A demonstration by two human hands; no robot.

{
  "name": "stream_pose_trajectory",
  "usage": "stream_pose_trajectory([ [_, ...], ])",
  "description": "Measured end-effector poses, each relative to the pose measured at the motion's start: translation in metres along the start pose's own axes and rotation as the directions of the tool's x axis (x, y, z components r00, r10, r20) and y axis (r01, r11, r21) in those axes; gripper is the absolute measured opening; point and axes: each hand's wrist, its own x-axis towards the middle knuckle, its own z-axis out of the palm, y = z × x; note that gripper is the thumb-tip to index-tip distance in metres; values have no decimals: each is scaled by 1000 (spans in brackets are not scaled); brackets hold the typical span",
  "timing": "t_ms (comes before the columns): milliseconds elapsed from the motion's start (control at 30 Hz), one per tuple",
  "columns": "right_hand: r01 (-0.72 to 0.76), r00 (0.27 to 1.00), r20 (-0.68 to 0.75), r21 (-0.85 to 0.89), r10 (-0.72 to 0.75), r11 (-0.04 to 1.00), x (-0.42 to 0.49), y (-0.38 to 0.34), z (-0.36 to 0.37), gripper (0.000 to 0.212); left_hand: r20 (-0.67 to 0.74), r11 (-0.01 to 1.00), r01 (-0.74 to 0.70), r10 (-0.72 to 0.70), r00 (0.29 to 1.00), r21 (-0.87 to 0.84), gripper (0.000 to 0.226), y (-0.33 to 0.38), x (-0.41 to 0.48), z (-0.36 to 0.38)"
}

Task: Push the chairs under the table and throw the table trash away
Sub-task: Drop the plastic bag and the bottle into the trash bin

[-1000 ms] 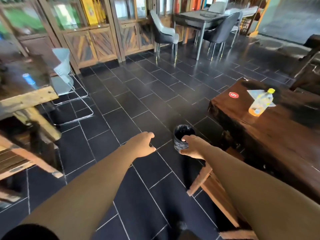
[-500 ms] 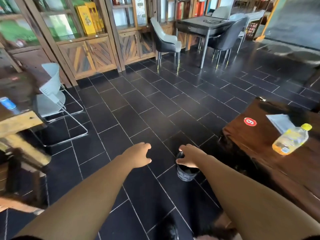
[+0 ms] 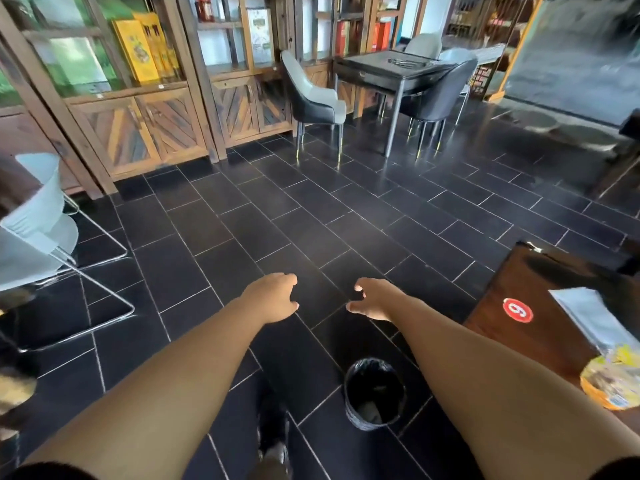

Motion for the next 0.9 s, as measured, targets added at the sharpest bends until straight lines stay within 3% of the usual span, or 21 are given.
stream_pose_trajectory([
  [467, -215, 959, -151, 169, 241, 962, 208, -28, -109, 63, 72, 948, -310, 305, 950, 70, 49, -49, 274, -102],
  [767, -318, 915, -180, 225, 360, 921, 276, 8, -144, 62, 165, 904, -422, 408, 898, 63, 49, -14, 399, -127],
  [900, -373, 903, -165, 161, 397, 914, 301, 49, -165, 62, 189, 876, -473, 451, 872, 96, 48, 20, 456, -131],
])
